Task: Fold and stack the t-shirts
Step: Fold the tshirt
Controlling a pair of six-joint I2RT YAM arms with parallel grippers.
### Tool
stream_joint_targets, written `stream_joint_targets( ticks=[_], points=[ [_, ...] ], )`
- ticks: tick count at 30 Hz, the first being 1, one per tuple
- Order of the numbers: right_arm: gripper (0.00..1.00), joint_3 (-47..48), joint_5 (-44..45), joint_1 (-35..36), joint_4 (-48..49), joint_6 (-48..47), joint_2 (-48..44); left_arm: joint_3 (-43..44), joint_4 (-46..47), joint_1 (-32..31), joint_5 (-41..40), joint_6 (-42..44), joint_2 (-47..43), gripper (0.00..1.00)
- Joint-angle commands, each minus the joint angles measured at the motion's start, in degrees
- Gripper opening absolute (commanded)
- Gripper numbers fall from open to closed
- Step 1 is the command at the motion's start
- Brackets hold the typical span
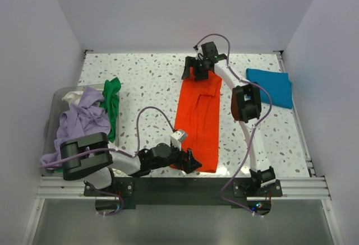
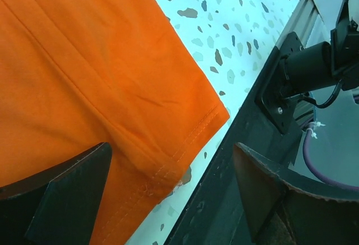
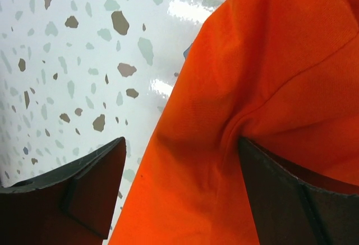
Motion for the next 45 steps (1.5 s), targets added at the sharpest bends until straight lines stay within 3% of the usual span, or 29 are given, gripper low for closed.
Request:
stream_joint_targets(
  ticks=[1,6,12,16,19,23,30,38,45],
  points=[
    [0.85,-2.2,-1.4,0.5,-3.4,-1.4,-8.0,1.6,-4.8,-0.3,-3.6,3.5,-5.8,0.95],
    [0.85,-12.2,-1.2,0.8,0.4,-1.1,-24.8,5.4,-22.0,-0.2,-15.0,7.3,-12.7,0.98],
    [0.85,-40.7,5.5,3.4,11.3,1.7,-48.7,4.9,-30.2,0.0,-22.2,10.1,-20.5,1.0],
    [0.83,-59.8,14.3,5.9,13.2,3.8,-64.7,5.2,-34.3,2.3,-20.9,11.6,-23.2,1.0],
    [0.81,-71.1,20.4,8.3,12.5,6.1,-71.2,5.3,-35.6,5.9,-16.6,12.6,-23.1,1.0],
    [0.77,-79.7,25.4,10.9,7.4,9.1,-80.7,3.7,-33.6,9.8,-11.5,11.6,-22.1,0.98],
    [0.66,-91.0,25.4,15.0,2.4,17.2,-88.5,5.5,-39.8,10.1,-13.2,10.8,-20.7,0.96],
    [0.62,-97.0,24.4,27.9,1.5,26.1,-86.0,6.2,-46.4,10.4,-13.8,9.2,-22.3,0.96],
    [0.59,-99.8,24.9,33.7,1.7,30.8,-84.4,5.7,-46.6,11.0,-10.5,9.0,-21.4,0.96]
  ],
)
